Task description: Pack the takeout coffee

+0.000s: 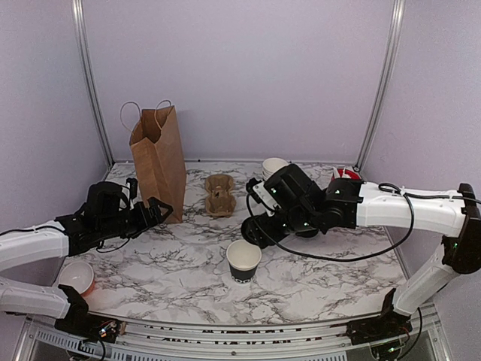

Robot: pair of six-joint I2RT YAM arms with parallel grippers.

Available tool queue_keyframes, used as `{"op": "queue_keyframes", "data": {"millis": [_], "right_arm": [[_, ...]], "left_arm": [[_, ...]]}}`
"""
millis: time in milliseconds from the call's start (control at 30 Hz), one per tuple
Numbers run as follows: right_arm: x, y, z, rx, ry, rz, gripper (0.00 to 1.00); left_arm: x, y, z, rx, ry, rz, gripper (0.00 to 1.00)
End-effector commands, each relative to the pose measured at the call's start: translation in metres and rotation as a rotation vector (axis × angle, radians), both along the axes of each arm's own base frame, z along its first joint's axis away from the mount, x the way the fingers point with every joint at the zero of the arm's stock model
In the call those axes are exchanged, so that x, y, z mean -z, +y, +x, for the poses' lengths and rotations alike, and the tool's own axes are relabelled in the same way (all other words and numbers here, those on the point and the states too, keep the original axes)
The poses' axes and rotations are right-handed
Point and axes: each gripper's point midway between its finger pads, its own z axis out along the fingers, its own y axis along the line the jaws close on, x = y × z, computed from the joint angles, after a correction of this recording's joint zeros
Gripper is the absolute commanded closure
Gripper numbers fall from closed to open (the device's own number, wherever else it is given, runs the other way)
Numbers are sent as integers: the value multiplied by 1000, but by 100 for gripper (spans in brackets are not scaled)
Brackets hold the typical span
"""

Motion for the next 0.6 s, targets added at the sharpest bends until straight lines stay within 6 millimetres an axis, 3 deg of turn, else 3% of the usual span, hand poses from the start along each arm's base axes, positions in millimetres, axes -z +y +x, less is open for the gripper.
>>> {"op": "queue_keyframes", "data": {"millis": [0,167,300,567], "right_arm": [[-10,2,-2,4,-18,28,26],[-7,5,-4,-1,-19,21,26],[-7,7,-7,-7,-22,23,26],[-4,12,-10,-12,-24,27,26]], "left_arm": [[1,0,7,-20,1,-70,1],[15,-2,10,6,56,-66,1],[10,-9,10,52,40,-61,1],[4,-41,2,153,66,-58,1]]}}
